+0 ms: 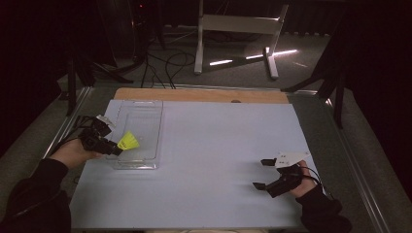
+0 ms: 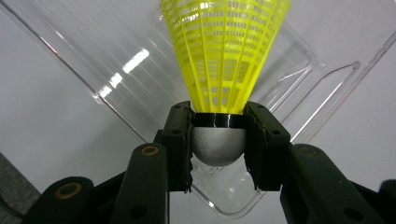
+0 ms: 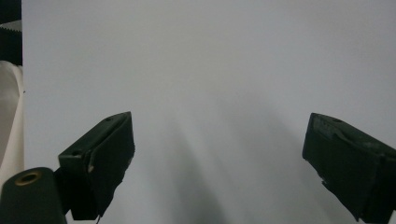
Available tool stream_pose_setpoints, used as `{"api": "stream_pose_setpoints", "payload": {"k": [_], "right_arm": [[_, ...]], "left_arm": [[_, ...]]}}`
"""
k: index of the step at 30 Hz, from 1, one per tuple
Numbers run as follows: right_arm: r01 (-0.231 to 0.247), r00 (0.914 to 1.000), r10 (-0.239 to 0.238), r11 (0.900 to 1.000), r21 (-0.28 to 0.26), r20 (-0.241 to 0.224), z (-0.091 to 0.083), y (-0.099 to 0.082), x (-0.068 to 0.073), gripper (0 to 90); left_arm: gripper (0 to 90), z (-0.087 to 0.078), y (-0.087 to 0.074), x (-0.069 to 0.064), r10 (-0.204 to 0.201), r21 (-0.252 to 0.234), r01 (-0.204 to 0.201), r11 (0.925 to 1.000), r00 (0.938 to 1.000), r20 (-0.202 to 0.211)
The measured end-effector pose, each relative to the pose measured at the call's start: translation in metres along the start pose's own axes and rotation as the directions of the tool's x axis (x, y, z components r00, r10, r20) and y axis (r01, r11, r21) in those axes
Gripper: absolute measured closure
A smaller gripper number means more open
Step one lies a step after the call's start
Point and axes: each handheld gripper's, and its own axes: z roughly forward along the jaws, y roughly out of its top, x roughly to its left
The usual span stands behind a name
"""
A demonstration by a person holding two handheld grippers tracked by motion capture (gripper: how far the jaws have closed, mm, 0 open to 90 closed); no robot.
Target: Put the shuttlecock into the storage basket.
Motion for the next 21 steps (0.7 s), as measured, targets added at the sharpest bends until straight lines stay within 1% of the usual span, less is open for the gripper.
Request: {"api": "stream_pose_setpoints", "payload": {"k": [1, 3, 4, 5, 6, 7, 10, 11, 13, 14, 15, 17, 19, 21], "right_arm": [[0.000, 1.0000, 0.000, 1.0000, 0.000, 0.001, 0.000, 0.000, 0.000, 9.2], [-0.001, 1.0000, 0.001, 1.0000, 0.000, 0.002, 0.000, 0.000, 0.000, 9.2], [-0.001, 1.0000, 0.001, 1.0000, 0.000, 0.003, 0.000, 0.000, 0.000, 9.2], [-0.002, 1.0000, 0.002, 1.0000, 0.000, 0.001, 0.000, 0.000, 0.000, 9.2], [-0.002, 1.0000, 0.002, 1.0000, 0.001, 0.001, 0.000, 0.000, 0.000, 9.2], [-0.001, 1.0000, 0.001, 1.0000, 0.001, 0.004, 0.000, 0.000, 0.000, 9.2], [-0.002, 1.0000, 0.002, 1.0000, 0.001, 0.003, 0.000, 0.000, 0.000, 9.2], [-0.002, 1.0000, 0.002, 1.0000, 0.002, 0.003, 0.000, 0.000, 0.000, 9.2], [-0.003, 1.0000, 0.003, 1.0000, 0.001, 0.004, 0.000, 0.000, 0.000, 9.2], [-0.003, 1.0000, 0.003, 1.0000, 0.000, 0.004, -0.001, 0.000, 0.000, 9.2], [-0.002, 1.0000, 0.002, 1.0000, -0.002, 0.003, -0.001, 0.000, 0.000, 9.2], [-0.003, 1.0000, 0.003, 1.0000, 0.001, 0.005, -0.001, 0.001, 0.000, 9.2], [-0.002, 1.0000, 0.002, 1.0000, 0.000, 0.003, -0.001, 0.001, 0.000, 9.2], [-0.003, 1.0000, 0.003, 1.0000, 0.000, 0.001, -0.001, 0.001, 0.000, 9.2]], "left_arm": [[64.6, -0.001, 0.000, 0.001, 0.004, -0.003, -0.004, 1.0000, 1.0000, 0.008], [64.3, -0.003, 0.002, 0.001, 0.001, -0.005, -0.001, 1.0000, 1.0000, -0.007], [63.4, -0.004, 0.002, 0.001, -0.007, -0.010, 0.007, 0.9999, 1.0000, 0.003], [61.3, -0.005, 0.003, 0.000, 0.000, -0.006, 0.000, 1.0000, 1.0000, 0.007], [61.0, -0.005, 0.003, -0.001, 0.004, 0.000, -0.004, 1.0000, 1.0000, -0.002], [60.9, -0.006, 0.004, -0.001, 0.002, 0.002, -0.002, 1.0000, 1.0000, 0.001], [51.3, -0.009, 0.005, -0.002, -0.002, 0.001, 0.002, 1.0000, 1.0000, 0.006], [49.6, -0.009, 0.005, -0.003, 0.002, 0.001, -0.002, 1.0000, 1.0000, 0.000], [44.5, -0.010, 0.005, -0.004, 0.002, -0.008, -0.002, 1.0000, 1.0000, 0.004], [41.1, -0.010, 0.006, -0.004, 0.003, -0.012, -0.003, 0.9999, 1.0000, -0.001], [39.9, -0.011, 0.006, -0.004, 0.001, -0.017, -0.001, 0.9999, 1.0000, 0.007], [35.1, -0.012, 0.006, -0.004, 0.000, -0.030, 0.000, 0.9995, 1.0000, 0.002], [32.2, -0.013, 0.006, -0.005, 0.000, -0.036, 0.000, 0.9994, 1.0000, 0.006], [29.2, -0.013, 0.007, -0.005, 0.004, -0.046, -0.004, 0.9989, 1.0000, 0.001]]}}
